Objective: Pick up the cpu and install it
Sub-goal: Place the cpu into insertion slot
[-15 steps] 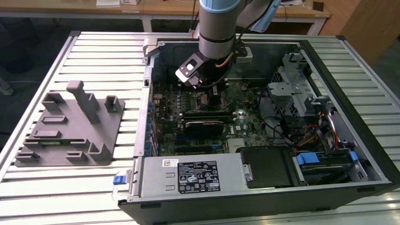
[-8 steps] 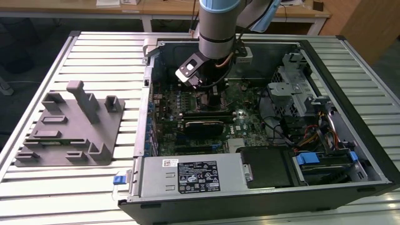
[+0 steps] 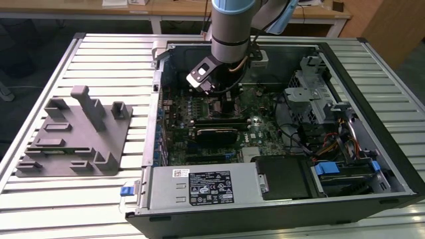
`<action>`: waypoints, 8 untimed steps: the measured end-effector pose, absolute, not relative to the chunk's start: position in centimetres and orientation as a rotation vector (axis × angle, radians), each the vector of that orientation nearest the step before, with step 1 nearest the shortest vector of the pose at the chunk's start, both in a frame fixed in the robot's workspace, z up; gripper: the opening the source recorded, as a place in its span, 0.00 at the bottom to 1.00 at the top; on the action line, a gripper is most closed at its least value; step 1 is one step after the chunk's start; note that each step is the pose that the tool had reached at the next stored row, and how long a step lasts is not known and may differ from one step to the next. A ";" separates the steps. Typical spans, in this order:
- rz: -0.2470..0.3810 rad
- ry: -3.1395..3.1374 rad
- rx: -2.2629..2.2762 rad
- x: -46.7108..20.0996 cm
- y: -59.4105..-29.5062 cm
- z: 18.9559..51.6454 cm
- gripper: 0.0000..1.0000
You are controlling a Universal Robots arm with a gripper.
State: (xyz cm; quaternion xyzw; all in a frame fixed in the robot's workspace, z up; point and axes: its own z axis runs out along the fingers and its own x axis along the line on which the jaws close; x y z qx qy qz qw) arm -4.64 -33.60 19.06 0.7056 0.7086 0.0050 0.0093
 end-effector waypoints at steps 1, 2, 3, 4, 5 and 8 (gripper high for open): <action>0.016 2.213 2.204 -4.6 -33.6 19.1 0.62; 0.016 2.213 2.204 -4.6 -33.6 19.2 0.62; 0.016 2.213 2.204 -4.6 -33.6 19.2 0.62; 0.016 2.213 2.204 -4.6 -33.6 19.3 0.62; 0.016 2.213 2.204 -4.6 -33.6 19.4 0.62; 0.016 2.213 2.204 -4.6 -33.6 19.7 0.62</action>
